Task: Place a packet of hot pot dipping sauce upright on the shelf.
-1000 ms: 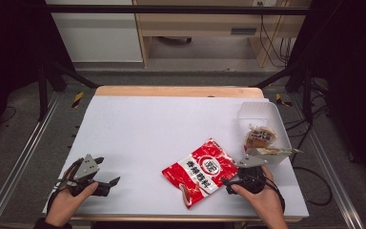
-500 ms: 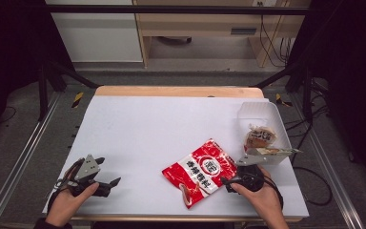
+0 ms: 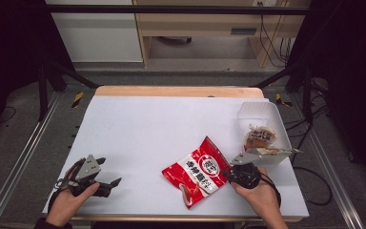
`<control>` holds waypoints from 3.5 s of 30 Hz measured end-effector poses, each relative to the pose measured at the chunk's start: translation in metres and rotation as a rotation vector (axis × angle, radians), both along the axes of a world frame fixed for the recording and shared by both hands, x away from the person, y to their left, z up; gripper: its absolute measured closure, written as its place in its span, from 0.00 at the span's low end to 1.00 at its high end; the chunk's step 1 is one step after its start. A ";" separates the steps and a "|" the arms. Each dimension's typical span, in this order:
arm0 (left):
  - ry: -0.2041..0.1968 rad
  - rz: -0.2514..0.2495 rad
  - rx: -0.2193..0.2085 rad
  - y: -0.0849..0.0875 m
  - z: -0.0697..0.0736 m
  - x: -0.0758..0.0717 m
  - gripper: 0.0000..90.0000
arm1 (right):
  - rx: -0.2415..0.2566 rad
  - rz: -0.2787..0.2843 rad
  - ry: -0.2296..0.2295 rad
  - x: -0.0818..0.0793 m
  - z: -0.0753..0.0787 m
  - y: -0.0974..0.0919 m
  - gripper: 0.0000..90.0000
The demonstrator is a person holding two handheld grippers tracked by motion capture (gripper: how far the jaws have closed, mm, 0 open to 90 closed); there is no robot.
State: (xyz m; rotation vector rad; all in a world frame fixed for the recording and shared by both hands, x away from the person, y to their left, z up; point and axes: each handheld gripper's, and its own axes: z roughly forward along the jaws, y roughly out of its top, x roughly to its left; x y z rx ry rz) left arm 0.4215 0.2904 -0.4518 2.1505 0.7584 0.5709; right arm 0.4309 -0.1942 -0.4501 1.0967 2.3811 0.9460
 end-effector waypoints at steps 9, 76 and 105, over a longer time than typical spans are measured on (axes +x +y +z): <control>0.005 -0.010 -0.003 -0.001 0.000 0.000 0.09 | -0.081 0.066 -0.066 0.012 0.021 0.022 1.00; -0.012 -0.147 -0.003 -0.063 0.076 0.064 0.18 | -0.072 0.391 -0.320 0.039 0.115 0.127 1.00; 0.040 -0.311 -0.003 -0.105 0.109 0.072 1.00 | -0.027 0.364 -0.299 0.030 0.134 0.103 1.00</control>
